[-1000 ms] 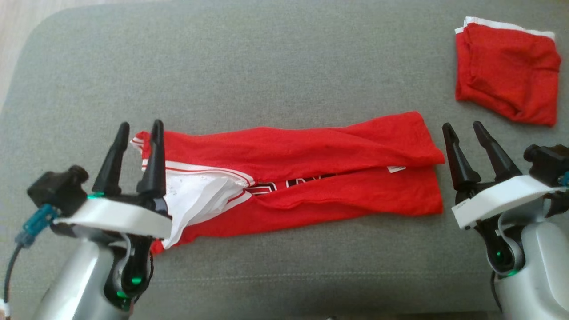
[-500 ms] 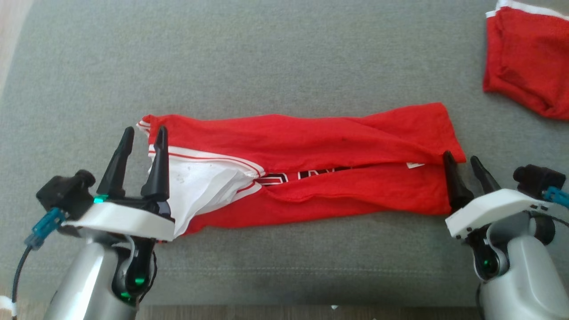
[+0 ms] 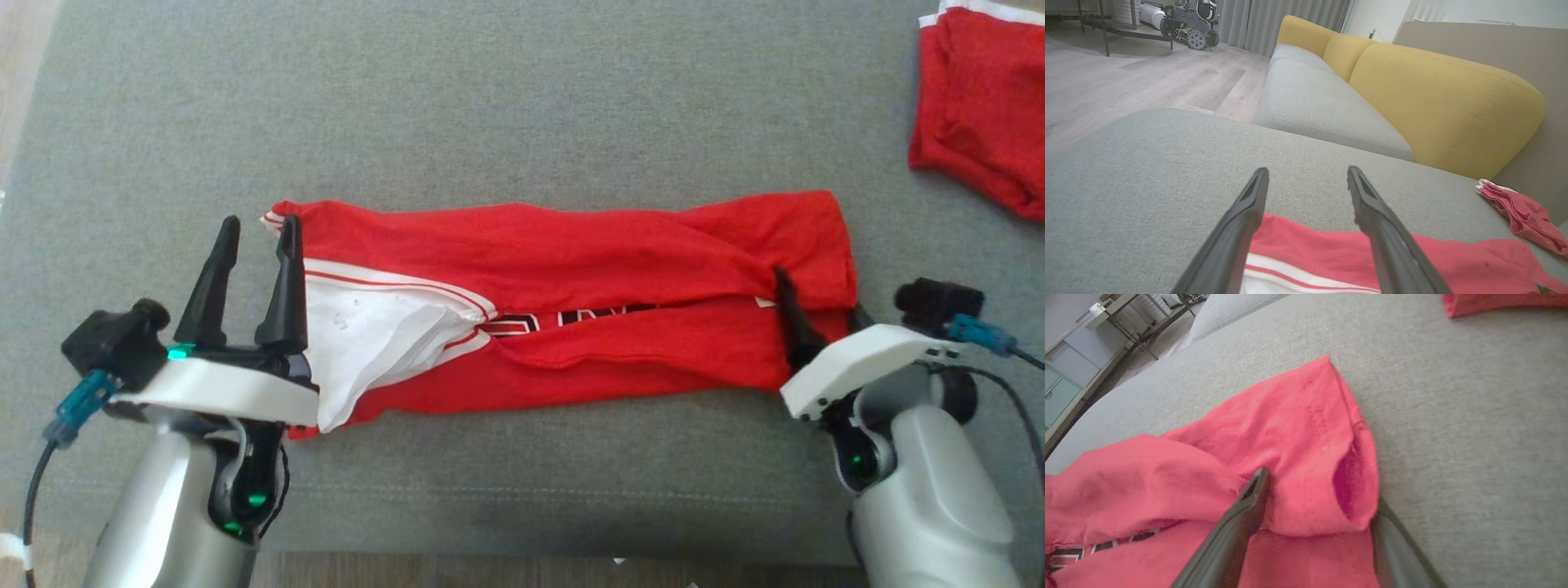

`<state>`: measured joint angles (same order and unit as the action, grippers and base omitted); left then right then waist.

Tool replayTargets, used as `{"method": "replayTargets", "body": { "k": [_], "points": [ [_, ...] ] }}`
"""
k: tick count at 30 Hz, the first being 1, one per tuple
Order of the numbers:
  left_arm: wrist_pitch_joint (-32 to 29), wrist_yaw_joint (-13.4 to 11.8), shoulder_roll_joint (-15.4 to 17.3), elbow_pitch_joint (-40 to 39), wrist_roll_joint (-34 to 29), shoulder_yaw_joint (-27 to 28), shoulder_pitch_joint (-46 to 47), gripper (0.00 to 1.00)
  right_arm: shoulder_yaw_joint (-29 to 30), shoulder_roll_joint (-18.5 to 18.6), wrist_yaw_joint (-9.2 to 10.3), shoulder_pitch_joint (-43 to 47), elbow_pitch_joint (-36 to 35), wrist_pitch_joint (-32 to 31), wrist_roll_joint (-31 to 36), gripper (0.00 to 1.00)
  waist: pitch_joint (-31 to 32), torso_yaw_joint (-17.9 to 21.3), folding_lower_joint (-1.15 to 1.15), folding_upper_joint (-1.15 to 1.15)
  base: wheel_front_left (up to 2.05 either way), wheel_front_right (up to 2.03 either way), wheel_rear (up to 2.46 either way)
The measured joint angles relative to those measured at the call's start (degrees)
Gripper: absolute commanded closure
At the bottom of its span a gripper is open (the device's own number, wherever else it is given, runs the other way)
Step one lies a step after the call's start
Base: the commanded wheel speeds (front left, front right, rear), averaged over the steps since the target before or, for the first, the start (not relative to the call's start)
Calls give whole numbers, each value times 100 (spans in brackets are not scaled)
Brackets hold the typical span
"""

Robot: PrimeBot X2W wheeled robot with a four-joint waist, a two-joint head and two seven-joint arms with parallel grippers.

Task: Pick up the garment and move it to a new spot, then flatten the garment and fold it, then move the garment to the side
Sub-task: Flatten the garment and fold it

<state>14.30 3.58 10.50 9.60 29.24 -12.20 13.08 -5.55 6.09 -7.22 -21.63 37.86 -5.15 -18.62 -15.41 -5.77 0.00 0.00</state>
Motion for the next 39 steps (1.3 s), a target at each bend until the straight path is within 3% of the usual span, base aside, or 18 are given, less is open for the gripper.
{"method": "replayTargets", "body": {
  "k": [8,9,10,11,21,34,39],
  "points": [
    [0,116,-144,76,-115,127,0,0,-307,48,0,-19,27,-210,-213,0,30,-18,0,0,0,0,0],
    [0,116,-144,76,-115,127,0,0,-307,48,0,-19,27,-210,-213,15,30,-18,0,0,0,0,0],
    [0,153,-156,89,-137,149,0,0,-316,66,1,-26,41,-231,-234,83,33,-24,0,0,0,0,0],
    [0,154,-167,91,-142,167,0,0,-327,79,0,-34,59,-232,-244,100,37,-30,0,0,0,0,0],
    [0,249,-194,132,-202,335,-1,0,-293,204,-8,-109,221,-172,-203,100,56,-17,0,0,0,0,0],
    [0,260,-288,125,-315,513,-4,0,1474,604,-57,-340,201,-450,1418,100,79,117,0,0,0,0,0],
    [0,305,-344,125,-344,526,-3,0,1714,591,-49,-354,-107,-612,1844,100,69,126,0,0,0,0,0]
  ]
}}
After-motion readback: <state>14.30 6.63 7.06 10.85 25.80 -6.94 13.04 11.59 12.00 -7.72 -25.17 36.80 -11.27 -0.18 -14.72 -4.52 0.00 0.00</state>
